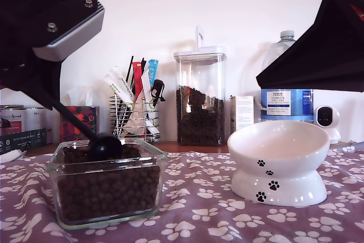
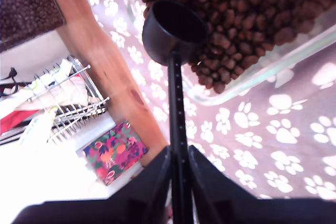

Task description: Measure one spoon of cat food and pour it into the food bowl

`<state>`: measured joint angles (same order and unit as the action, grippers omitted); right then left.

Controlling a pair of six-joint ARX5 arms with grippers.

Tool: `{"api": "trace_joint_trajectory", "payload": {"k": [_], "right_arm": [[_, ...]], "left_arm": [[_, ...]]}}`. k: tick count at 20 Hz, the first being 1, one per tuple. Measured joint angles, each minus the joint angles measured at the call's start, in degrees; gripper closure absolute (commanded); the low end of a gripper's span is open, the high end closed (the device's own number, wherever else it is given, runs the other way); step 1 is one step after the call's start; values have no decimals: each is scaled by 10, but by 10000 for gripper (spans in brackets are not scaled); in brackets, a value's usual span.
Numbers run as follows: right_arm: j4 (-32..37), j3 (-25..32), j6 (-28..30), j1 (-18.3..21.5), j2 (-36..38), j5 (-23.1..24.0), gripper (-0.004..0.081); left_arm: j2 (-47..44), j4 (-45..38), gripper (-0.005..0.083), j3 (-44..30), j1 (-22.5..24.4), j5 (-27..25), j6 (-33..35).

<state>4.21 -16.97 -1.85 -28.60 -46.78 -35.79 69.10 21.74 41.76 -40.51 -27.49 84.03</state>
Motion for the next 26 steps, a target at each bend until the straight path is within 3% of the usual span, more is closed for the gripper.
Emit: {"api": "trace_joint_trajectory", "payload": {"k": [8,13,21,26], "right_arm": [[0,0,0,0,0,0,783],[-4,0,0,0,0,0,783],[-5,0,0,0,0,0,783],[-5,0,0,0,0,0,783]], "left_arm": [[0,41,797,2,-29,30,-16],[0,60,797,2,-29,46,-103],[-1,88,797,5,-30,80,-183],[-4,115,797,7,-26,122,-290]]}}
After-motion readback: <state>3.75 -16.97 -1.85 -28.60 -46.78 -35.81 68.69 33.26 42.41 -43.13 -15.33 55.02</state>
